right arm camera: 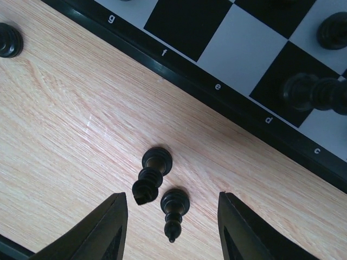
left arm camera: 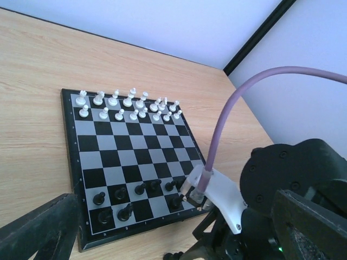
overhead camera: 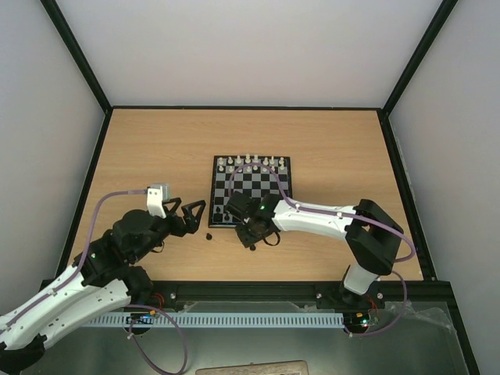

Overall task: Set up the chess pieces on the board
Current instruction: Pick up the chess piece at the center of the board.

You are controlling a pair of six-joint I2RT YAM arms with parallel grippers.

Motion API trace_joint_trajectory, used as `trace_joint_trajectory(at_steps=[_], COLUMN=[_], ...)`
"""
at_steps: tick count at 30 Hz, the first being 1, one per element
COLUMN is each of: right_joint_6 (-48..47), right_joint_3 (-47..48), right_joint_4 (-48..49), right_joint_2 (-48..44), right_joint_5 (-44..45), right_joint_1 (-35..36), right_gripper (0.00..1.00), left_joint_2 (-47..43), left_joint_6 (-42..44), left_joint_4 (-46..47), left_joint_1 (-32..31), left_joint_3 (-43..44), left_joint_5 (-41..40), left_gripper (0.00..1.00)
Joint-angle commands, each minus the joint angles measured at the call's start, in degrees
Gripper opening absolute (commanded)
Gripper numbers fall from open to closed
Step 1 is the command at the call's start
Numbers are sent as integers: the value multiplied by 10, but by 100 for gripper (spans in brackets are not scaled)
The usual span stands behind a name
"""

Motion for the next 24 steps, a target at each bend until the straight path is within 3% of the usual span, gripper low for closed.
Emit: trace_joint_trajectory(at_steps=[1, 10, 24], right_joint_6=[-4, -6, -9], right_joint_3=[24, 37, 48], right_joint_4=[-10, -13, -16], right_joint_2=[19, 39, 61], right_joint_5=[-6, -7, -9], right_joint_1=[6, 12, 13], right_gripper=[46, 44, 30], left_joint_2=[-4, 8, -1], left_joint_6=[10, 13, 11], left_joint_4=[11, 14, 11], left_joint_1=[2, 3, 2], left_joint_3=[-8, -10, -12], left_joint_5=[18, 19, 15], left_gripper=[99, 99, 99])
